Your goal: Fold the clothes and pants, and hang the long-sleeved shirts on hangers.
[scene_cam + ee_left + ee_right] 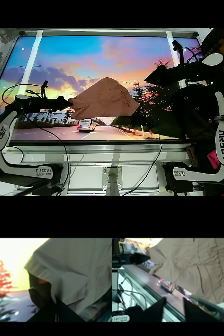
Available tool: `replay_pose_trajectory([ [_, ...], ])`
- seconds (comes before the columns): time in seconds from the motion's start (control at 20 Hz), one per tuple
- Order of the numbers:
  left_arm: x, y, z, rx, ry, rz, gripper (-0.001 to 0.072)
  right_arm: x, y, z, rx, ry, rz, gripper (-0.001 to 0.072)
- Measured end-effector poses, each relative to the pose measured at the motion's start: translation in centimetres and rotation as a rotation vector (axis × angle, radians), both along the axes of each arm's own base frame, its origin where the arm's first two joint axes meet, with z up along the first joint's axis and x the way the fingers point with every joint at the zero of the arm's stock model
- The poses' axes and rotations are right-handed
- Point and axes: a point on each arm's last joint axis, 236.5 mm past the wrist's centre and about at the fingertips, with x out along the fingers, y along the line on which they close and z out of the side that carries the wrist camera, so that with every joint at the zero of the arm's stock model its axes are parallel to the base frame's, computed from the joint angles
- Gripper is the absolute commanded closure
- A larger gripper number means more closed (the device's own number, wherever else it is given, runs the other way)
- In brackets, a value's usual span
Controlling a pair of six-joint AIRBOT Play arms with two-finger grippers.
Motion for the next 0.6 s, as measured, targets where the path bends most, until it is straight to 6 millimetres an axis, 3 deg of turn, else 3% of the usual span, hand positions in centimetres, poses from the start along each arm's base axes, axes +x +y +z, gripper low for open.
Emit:
replay_pose_trajectory([
  [0.3,2.5,-1.0,3.0,-0.149,-0.045,0.108,0.0700,0.1,-2.4,-8.4,-0.125,0.199,-0.044,0.0328],
  [0.5,3.1,-1.2,3.9,-0.190,-0.057,0.135,0.0700,-2.3,-3.1,-14.2,-0.167,0.349,-0.062,0.0347],
  [0.6,3.1,-1.3,4.1,-0.203,-0.058,0.135,0.0700,-3.3,-2.9,-16.2,-0.156,0.396,-0.067,0.0347],
])
